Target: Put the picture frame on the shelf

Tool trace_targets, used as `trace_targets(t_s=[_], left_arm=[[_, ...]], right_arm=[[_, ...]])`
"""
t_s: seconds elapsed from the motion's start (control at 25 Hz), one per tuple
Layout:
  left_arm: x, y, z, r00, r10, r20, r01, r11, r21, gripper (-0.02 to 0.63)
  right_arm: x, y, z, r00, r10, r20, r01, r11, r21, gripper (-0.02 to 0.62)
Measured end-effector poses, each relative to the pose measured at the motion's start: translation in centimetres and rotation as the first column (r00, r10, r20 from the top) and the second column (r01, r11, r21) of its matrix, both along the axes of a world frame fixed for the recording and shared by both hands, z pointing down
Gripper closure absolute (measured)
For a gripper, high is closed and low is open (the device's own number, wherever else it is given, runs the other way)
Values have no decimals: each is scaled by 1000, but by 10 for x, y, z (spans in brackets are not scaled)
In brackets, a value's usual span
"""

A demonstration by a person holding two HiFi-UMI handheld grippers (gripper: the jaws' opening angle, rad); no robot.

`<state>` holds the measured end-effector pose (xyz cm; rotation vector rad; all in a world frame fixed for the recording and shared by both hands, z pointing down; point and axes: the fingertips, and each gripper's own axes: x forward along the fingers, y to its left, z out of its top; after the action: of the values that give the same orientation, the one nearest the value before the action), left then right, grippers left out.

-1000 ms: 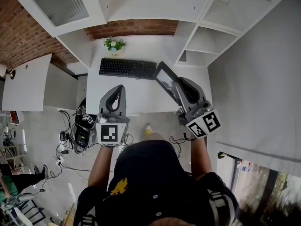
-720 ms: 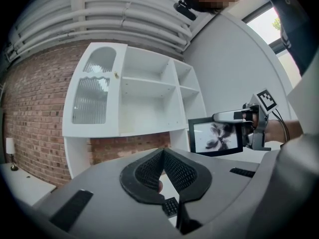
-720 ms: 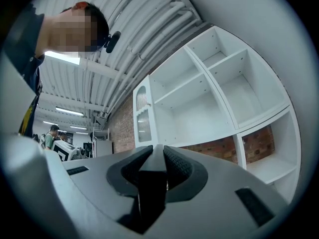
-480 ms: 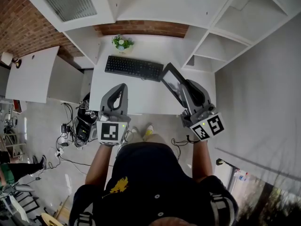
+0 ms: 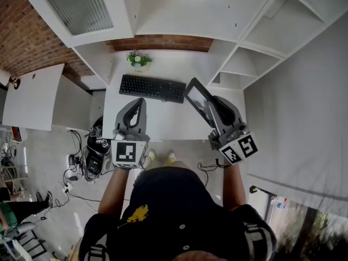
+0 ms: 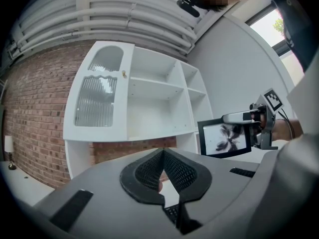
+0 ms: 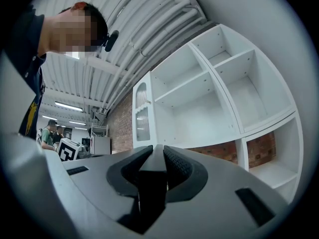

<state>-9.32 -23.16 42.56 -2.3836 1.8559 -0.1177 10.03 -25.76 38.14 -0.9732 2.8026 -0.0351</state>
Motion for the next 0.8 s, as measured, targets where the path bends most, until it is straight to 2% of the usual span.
trace_targets(t_s=[0.32, 0.44, 0.68, 0.8], left_arm=[[-35, -18, -17, 999, 15, -35, -13, 999, 42, 588], [-44, -26, -22, 1000, 29, -8, -28, 998, 51, 588], [-55, -44, -33, 999, 41, -31, -38, 996, 78, 588], [-54, -49, -37, 999, 51, -17, -49, 995, 88, 588]], right_arm=[[-28, -13, -13, 999, 33, -7, -33, 999, 14, 526], [-40, -18, -19, 999, 32, -19, -32, 999, 34, 527], [-64, -38, -27, 999, -8, -45, 10, 998, 55, 526], [-70, -51, -33, 998, -33, -54, 36, 997, 66, 526]])
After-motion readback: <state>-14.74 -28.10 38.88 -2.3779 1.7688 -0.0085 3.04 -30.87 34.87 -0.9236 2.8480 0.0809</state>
